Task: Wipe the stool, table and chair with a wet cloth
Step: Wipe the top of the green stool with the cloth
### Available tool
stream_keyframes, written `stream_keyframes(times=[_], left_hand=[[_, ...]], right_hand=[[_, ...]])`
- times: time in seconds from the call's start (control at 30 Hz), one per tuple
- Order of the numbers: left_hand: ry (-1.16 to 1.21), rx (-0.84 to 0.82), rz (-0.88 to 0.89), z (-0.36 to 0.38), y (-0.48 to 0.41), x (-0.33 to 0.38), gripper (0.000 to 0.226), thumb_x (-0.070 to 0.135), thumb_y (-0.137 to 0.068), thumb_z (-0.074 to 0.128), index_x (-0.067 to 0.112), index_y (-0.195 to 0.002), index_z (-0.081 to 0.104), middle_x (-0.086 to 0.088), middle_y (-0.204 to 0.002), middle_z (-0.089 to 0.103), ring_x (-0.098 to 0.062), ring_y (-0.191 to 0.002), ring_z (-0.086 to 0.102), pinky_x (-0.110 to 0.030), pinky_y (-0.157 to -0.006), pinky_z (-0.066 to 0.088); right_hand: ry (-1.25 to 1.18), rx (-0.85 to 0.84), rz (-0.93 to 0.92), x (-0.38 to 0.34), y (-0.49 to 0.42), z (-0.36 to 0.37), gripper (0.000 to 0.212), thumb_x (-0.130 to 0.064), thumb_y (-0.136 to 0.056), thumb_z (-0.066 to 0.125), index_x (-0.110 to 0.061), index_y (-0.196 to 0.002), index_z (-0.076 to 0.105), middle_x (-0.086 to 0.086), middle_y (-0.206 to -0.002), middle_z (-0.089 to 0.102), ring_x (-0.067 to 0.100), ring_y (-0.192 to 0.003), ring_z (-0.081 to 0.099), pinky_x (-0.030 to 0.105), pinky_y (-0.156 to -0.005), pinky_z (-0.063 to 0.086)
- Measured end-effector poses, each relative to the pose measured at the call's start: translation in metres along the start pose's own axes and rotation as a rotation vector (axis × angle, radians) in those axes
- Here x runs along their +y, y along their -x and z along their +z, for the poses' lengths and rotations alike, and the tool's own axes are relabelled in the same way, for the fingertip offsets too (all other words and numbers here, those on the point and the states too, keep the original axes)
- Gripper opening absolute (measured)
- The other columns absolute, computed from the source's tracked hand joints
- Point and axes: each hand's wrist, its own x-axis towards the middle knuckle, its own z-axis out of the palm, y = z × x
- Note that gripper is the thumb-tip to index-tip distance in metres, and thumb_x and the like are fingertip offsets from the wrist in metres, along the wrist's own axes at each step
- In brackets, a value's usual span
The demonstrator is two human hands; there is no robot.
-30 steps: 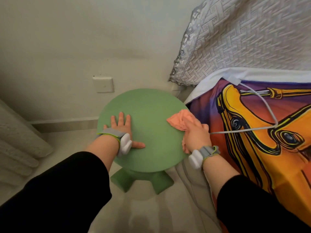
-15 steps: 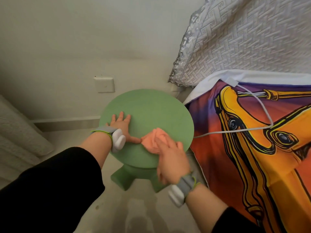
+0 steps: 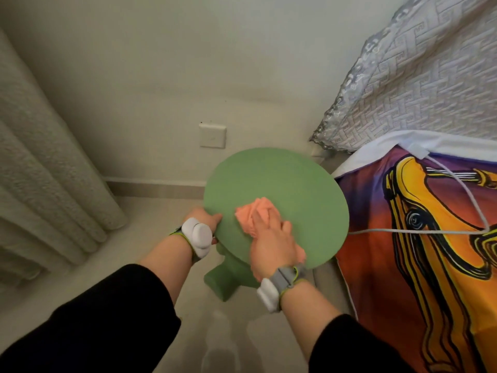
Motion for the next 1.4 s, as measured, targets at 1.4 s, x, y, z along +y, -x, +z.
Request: stream_keyframes(times=[1.4], left_hand=[[0.191,-0.022,-0.040,0.010,0.021,-0.007,0.022,0.010,-0.086,0.061,0.018,-0.105,0.052,-0.011,-0.097,0.062,-0.039,-0.093,0.065,-0.052,-0.079,0.057]], right_hand=[[-0.178,0.065,0.010,0.061,-0.098,-0.033,0.043,-0.013,-0.089,0.045,-0.027,-0.128,0.056,0.009,-0.129,0.059,0.029,-0.115,0.053,0.031,-0.091,0.033]])
